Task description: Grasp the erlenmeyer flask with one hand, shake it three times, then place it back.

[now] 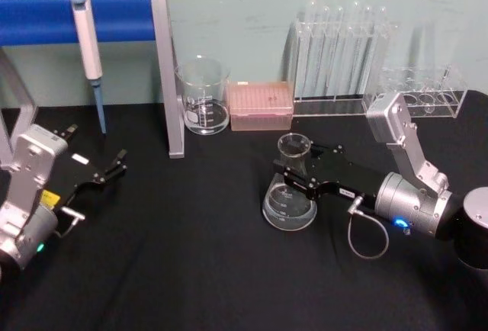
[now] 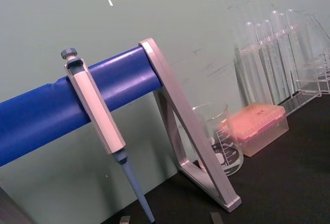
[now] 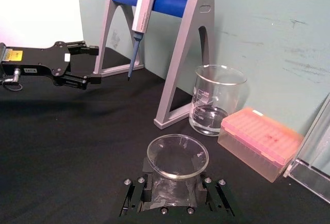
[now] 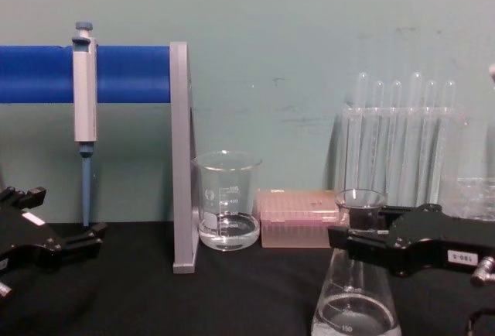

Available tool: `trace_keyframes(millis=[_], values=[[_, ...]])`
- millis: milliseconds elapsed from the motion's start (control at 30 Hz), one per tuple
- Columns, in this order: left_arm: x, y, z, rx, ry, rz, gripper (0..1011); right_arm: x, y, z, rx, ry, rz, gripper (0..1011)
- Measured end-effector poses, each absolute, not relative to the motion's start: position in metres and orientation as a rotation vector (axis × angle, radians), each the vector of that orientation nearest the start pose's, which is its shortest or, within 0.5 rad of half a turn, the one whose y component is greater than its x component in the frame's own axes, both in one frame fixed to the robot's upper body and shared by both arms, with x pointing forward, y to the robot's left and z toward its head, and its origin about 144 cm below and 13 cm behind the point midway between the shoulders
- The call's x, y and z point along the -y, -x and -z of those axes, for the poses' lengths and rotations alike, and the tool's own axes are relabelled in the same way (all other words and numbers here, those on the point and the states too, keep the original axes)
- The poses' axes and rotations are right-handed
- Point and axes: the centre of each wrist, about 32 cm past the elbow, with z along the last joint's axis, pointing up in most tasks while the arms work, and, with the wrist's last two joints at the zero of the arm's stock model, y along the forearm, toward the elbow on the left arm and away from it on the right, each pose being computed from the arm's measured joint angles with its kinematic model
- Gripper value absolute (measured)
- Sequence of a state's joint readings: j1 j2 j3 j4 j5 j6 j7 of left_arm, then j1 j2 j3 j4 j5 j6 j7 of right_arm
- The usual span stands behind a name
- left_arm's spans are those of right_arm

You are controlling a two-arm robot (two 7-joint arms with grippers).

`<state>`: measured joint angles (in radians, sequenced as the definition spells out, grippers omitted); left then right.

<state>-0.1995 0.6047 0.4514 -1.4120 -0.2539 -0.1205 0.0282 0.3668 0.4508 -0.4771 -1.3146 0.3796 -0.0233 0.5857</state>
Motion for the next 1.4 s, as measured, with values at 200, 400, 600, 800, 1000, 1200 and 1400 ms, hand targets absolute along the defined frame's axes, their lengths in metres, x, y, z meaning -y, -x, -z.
trace_keyframes(millis=[200,400,600,800,1000,1200,1400], values=[[-0.3097,-0.4886,-1.1398,0.285,-0.305,-1.248,1001,0.2625,-0.5380,-1.1640,0.054,0.183,0.680,458],[-0.3097,-0.4886,-1.1398,0.285,-0.304,-1.248,1001,0.2623,-0.5380,-1.1641,0.056,0.185,0.681,458],[-0.3097,-0.4886,-1.1398,0.285,-0.304,-1.248,1001,0.2622,-0.5379,-1.1641,0.056,0.186,0.681,458],[-0.3097,-0.4886,-1.1398,0.285,-0.305,-1.248,1001,0.2622,-0.5377,-1.1638,0.054,0.189,0.681,575],[-0.3097,-0.4886,-1.1398,0.285,-0.304,-1.248,1001,0.2621,-0.5377,-1.1639,0.054,0.189,0.680,772],[-0.3097,-0.4886,-1.1398,0.285,-0.305,-1.248,1001,0.2622,-0.5378,-1.1640,0.054,0.189,0.680,943],[-0.3097,-0.4886,-1.1398,0.285,-0.304,-1.248,1001,0.2622,-0.5378,-1.1640,0.055,0.189,0.680,1003]])
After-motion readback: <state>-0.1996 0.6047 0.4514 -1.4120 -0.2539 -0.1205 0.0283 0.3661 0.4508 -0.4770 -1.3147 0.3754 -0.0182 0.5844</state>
